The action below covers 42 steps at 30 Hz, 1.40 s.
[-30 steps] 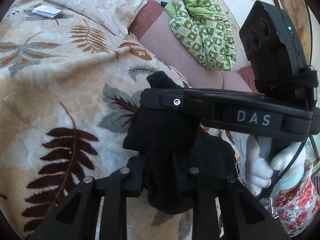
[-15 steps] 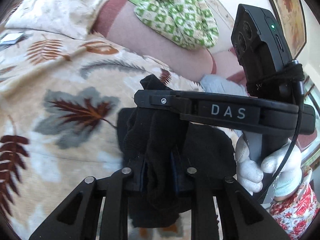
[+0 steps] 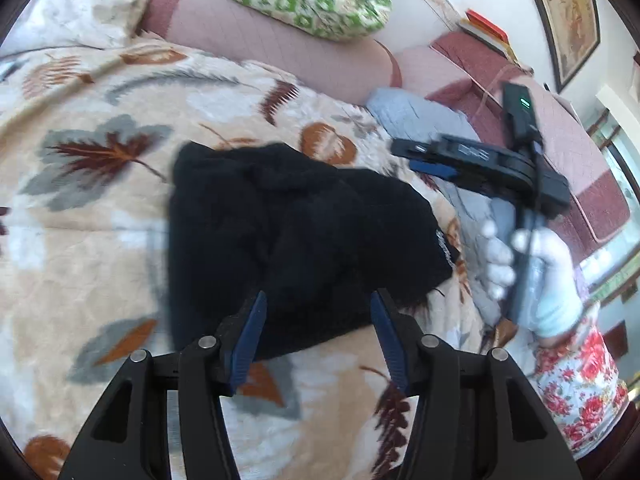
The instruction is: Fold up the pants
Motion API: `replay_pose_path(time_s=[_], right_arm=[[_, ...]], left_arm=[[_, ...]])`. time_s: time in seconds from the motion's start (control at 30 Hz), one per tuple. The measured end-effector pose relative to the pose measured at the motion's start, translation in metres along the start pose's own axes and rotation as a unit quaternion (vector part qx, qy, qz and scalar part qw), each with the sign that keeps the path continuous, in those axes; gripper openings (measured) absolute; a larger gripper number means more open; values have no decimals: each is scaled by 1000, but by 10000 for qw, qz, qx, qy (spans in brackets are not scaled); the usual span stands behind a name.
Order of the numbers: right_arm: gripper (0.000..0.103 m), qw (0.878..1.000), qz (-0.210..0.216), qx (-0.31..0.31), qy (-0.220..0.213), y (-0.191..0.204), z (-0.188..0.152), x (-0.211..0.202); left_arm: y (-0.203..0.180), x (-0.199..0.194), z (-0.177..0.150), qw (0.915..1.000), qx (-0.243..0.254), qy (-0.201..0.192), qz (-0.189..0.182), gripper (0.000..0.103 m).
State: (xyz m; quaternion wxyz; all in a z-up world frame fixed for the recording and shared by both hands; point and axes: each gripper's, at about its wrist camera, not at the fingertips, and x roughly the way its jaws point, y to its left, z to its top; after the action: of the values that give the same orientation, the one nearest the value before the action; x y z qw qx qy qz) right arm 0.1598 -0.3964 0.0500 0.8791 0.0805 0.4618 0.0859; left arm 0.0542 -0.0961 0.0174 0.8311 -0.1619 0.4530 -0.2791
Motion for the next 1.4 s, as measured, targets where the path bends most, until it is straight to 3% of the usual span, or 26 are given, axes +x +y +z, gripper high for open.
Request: replay_pose_path(time_s=[0.07, 0.13, 0.23, 0.33, 0.4, 0.5, 0.53, 0.6, 0.67, 0.77, 0.87, 1.0, 1.03, 1.13, 1.17, 1.23, 1.3, 1.4], right_arm=[[50, 9996, 221, -148, -58, 17, -2, -11], [40, 9972, 708, -232, -13, 45, -7, -14], [40, 9890, 1456, -158, 198, 79, -17, -2], [40, 9840, 1695, 51, 542, 93, -36, 27], [40, 9850, 1521, 196, 792, 90, -49, 46], [35, 9891, 1008, 391, 996, 67, -70, 62], [30, 9889, 1012, 513, 965, 56, -75, 62], [30, 9859, 1111, 805, 963, 40, -78, 58], [31, 9877, 905, 830, 968, 36, -73, 51], [37, 9936, 590, 400, 874, 56, -55, 42], [38, 9930, 728, -18, 924, 89, -33, 44], [56, 9855, 753, -663, 1369, 147, -6, 75], [56, 9828, 648, -848, 1508, 160, -1, 87], [57, 9728, 155, -1178, 1989, 186, 10, 125], [57, 9696, 44, -1175, 2144, 188, 13, 136], [57, 9587, -134, -1083, 2625, 189, 12, 161], [58, 9521, -283, -1108, 2836, 191, 8, 175], [59, 9490, -520, -1432, 2762, 203, 1, 175]], left_arm=[[15, -7, 6, 9992, -290, -182, 204, 53], [31, -8, 12, 9972, -625, -259, 319, 53], [48, -1, 13, 9939, -907, -251, 571, 53], [59, 13, 11, 9927, -982, -19, 704, 53], [61, 21, 5, 9925, -972, 138, 730, 53], [62, 24, -1, 9937, -866, 62, 707, 53], [62, 23, -1, 9941, -860, 56, 664, 53], [65, 23, -1, 9943, -934, 40, 515, 55], [67, 27, 1, 9939, -1049, 31, 345, 55], [70, 34, 4, 9925, -1219, 15, 77, 56], [67, 41, 6, 9920, -1257, 52, -93, 56], [62, 47, 7, 9925, -1214, 52, -156, 55], [62, 47, 7, 9923, -1230, 36, -156, 53], [67, 51, 5, 9914, -1298, 84, -129, 26], [70, 52, 4, 9910, -1332, 73, -129, 22], [73, 52, 4, 9903, -1371, 60, -237, 22], [74, 52, 5, 9897, -1398, 57, -316, 23], [73, 54, 7, 9869, -1505, -45, -580, 44]])
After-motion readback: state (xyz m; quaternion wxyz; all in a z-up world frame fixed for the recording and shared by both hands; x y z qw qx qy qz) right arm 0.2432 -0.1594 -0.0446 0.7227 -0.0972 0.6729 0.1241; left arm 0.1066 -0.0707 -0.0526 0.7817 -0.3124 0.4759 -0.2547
